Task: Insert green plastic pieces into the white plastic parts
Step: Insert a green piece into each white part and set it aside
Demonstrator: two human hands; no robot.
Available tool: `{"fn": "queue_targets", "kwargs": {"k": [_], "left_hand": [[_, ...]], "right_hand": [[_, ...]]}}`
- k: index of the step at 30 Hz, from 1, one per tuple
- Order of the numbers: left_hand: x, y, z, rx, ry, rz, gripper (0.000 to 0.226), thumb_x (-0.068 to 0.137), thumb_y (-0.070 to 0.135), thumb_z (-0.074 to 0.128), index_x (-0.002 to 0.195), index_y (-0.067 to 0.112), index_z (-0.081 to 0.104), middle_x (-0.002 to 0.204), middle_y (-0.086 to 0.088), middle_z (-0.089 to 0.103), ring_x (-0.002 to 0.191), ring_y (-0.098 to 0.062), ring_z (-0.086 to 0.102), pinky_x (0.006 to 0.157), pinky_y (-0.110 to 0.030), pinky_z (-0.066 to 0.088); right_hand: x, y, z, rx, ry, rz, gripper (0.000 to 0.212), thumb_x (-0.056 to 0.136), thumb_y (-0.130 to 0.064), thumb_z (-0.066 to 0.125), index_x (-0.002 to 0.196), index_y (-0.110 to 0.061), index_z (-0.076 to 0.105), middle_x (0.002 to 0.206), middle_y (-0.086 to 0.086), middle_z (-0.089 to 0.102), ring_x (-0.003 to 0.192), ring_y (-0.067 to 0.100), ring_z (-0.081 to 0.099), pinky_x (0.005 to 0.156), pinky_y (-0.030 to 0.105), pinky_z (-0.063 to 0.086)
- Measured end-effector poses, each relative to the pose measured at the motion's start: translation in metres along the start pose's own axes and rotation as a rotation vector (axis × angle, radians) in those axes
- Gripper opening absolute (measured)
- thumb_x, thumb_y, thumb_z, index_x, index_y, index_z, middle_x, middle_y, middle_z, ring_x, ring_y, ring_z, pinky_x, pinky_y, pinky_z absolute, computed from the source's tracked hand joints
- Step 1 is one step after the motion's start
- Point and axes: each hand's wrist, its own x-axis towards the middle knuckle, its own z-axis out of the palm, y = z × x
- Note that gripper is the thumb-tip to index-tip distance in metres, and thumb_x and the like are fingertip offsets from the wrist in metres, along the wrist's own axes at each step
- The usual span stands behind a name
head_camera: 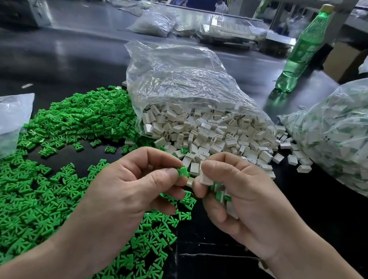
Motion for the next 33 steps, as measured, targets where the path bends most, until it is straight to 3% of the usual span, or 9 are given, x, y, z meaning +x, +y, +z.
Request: {"fn": "queue_targets", "kwargs": {"k": [8,15,18,21,25,29,31,33], "left_hand": [[-0.003,0.0,0.001,0.126,0.007,0.071,0.012,0.083,0.028,0.066,0.092,0.025,0.073,0.085,-0.007,0.073,0.076,-0.02,0.07,0.06,-0.026,0.055],[-0.006,0.003,0.003,0.317,0.036,0.158,0.014,0.081,0.039,0.068,0.091,0.03,0.072,0.08,-0.002,0.073,0.071,-0.013,0.07,0.06,-0.02,0.055],[-0.005,0.003,0.001,0.315,0.024,0.161,0.008,0.083,0.031,0.07,0.09,0.028,0.073,0.078,-0.003,0.073,0.069,-0.015,0.07,0.059,-0.022,0.055],[-0.003,0.004,0.0,0.11,-0.039,0.073,0.016,0.081,0.031,0.072,0.092,0.02,0.074,0.078,-0.009,0.071,0.068,-0.021,0.068,0.058,-0.026,0.054],[-0.002,0.005,0.002,-0.242,-0.202,-0.109,0.037,0.085,0.038,0.074,0.112,0.012,0.069,0.072,-0.012,0.066,0.059,-0.021,0.064,0.049,-0.029,0.053],[-0.003,0.003,0.005,-0.386,-0.3,-0.153,0.042,0.087,0.036,0.07,0.117,0.006,0.066,0.074,-0.013,0.068,0.06,-0.021,0.067,0.048,-0.027,0.054],[-0.003,0.003,0.008,-0.429,-0.281,-0.143,0.045,0.084,0.033,0.073,0.119,0.006,0.067,0.077,-0.015,0.069,0.063,-0.022,0.068,0.051,-0.027,0.055],[-0.002,0.001,0.01,-0.443,-0.264,-0.128,0.044,0.084,0.031,0.073,0.12,0.006,0.067,0.078,-0.014,0.069,0.065,-0.021,0.068,0.053,-0.027,0.056]], "right_hand": [[-0.002,0.005,0.002,-0.081,-0.065,0.017,0.015,0.082,-0.021,0.075,0.095,-0.015,0.076,0.076,0.005,0.059,0.047,0.012,0.045,0.034,0.017,0.03],[-0.003,0.004,0.003,-0.153,-0.054,-0.031,0.01,0.083,-0.025,0.078,0.087,-0.017,0.075,0.073,0.007,0.056,0.044,0.011,0.043,0.034,0.017,0.03],[-0.003,0.005,0.003,-0.16,-0.033,-0.068,0.012,0.084,-0.029,0.075,0.085,-0.018,0.074,0.071,0.005,0.058,0.043,0.01,0.043,0.034,0.016,0.029],[-0.005,0.005,0.003,-0.17,-0.049,-0.089,0.014,0.091,-0.029,0.071,0.085,-0.017,0.071,0.07,0.004,0.058,0.042,0.01,0.043,0.034,0.016,0.029],[-0.008,0.004,0.005,-0.169,-0.12,-0.055,0.018,0.091,-0.031,0.068,0.084,-0.014,0.07,0.068,0.004,0.056,0.041,0.009,0.042,0.034,0.016,0.028],[-0.009,0.006,0.008,-0.126,-0.128,0.004,0.052,0.089,-0.035,0.07,0.112,0.009,0.057,0.067,0.004,0.054,0.042,0.01,0.041,0.033,0.016,0.026],[-0.009,0.005,0.009,-0.112,-0.111,-0.006,0.048,0.085,-0.037,0.066,0.098,0.008,0.057,0.066,0.005,0.053,0.041,0.01,0.04,0.033,0.016,0.026],[-0.008,0.004,0.009,-0.093,-0.1,-0.019,0.033,0.085,-0.036,0.065,0.088,-0.004,0.061,0.067,0.007,0.052,0.041,0.01,0.039,0.033,0.016,0.026]]}}
